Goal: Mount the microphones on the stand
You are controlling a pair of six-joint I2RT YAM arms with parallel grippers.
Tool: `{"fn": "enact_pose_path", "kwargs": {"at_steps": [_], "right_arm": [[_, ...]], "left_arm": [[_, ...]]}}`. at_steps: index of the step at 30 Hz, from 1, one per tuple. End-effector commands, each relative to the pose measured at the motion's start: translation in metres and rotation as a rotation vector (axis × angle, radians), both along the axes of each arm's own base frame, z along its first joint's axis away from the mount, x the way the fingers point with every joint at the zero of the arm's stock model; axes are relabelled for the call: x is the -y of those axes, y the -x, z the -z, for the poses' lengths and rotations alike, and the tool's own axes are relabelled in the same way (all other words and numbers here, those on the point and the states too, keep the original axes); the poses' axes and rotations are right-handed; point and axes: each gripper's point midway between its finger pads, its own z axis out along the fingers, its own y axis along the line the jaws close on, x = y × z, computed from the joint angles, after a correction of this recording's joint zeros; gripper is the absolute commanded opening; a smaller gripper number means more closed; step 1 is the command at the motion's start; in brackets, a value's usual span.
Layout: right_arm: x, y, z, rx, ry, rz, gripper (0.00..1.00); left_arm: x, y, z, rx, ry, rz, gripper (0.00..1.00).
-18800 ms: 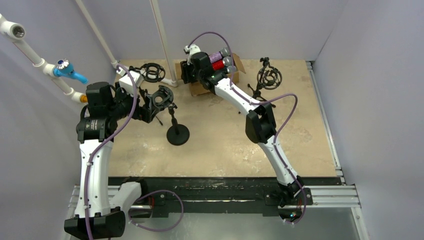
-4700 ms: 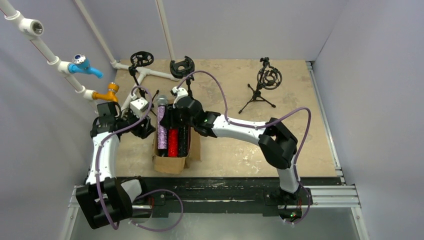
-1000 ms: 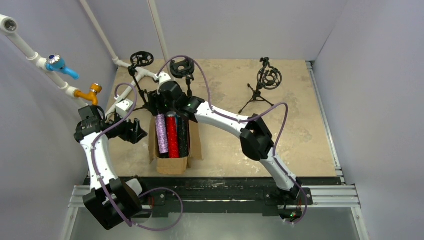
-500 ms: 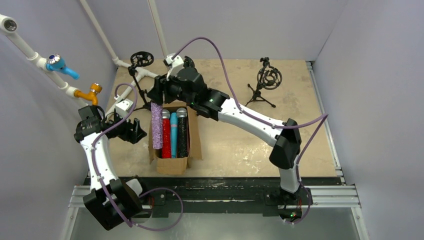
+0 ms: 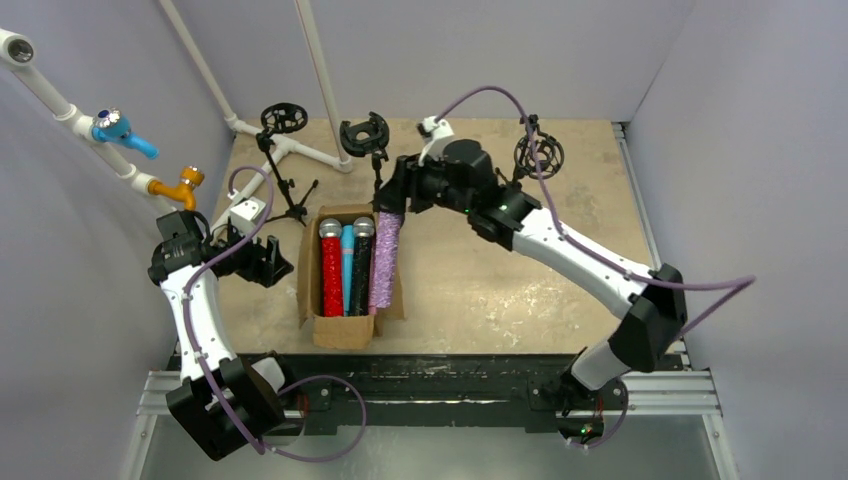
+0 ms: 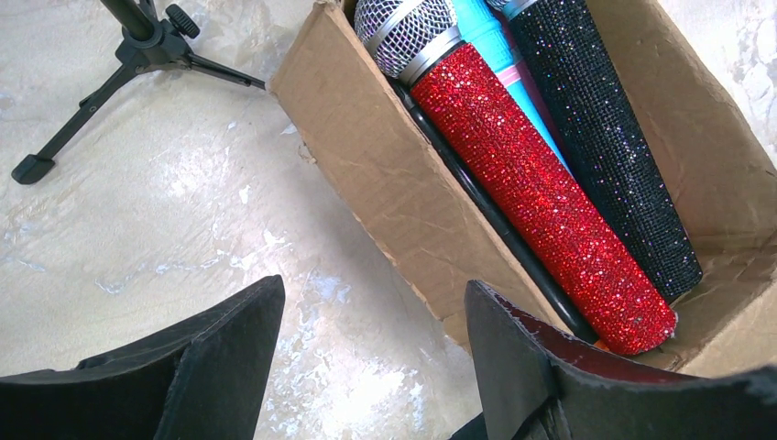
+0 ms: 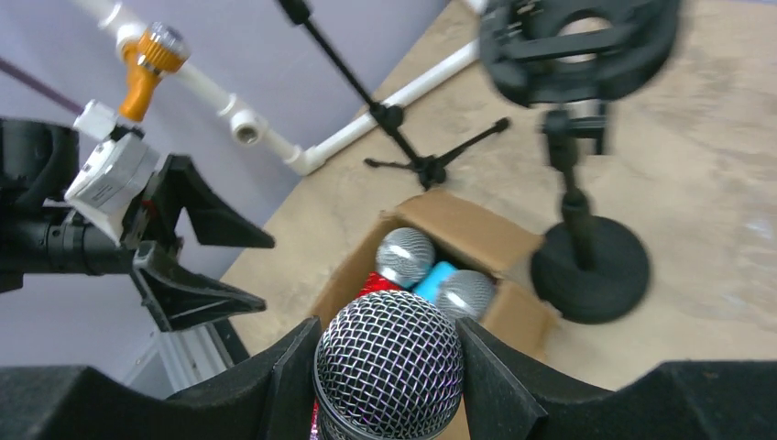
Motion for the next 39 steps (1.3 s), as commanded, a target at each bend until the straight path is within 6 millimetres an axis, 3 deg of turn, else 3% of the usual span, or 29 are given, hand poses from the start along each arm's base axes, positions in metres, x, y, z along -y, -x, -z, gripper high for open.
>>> {"fn": "enact_pose_path", "kwargs": {"at_steps": [1,7,11,16,26,30,31,32,36,39], "right_arm": [[0.049,0.0,-0.034,0.021,-0.085,0.031,0.29],[0.091,-0.008,0.01,-0.037,-0.004,0.121,0.29],[0.103,-0.015,0.045,-0.059,0.067,0.172,0.28],[0.105,-0.03,0.089,-0.096,0.158,0.206,0.28],[0.085,-0.058,0.172,-0.253,0.193,0.28,0.25],[0.072,-0.063,0.193,-0.275,0.207,0.279,0.35],[0.064,-0.065,0.202,-0.278,0.236,0.274,0.47],[0.06,-0.065,0.204,-0.275,0.243,0.272,0.51],[0.056,-0.06,0.219,-0.311,0.27,0.29,0.67],[0.055,-0.059,0.224,-0.33,0.276,0.304,0.73]], "left_arm": [[0.003,-0.006,-0.017,0.048,0.014,0.013,0.72],[0.003,-0.005,-0.016,0.045,0.008,0.01,0.72],[0.004,-0.003,-0.017,0.046,0.008,0.009,0.72],[0.005,-0.002,-0.017,0.041,0.012,0.008,0.72],[0.006,0.0,-0.017,0.033,0.02,0.007,0.72],[0.007,0.001,-0.017,0.033,0.02,0.009,0.72],[0.007,0.001,-0.017,0.032,0.02,0.008,0.72],[0.007,0.001,-0.016,0.031,0.021,0.008,0.72],[0.009,0.002,-0.016,0.027,0.03,0.009,0.72],[0.009,0.003,-0.016,0.024,0.034,0.009,0.72]]}}
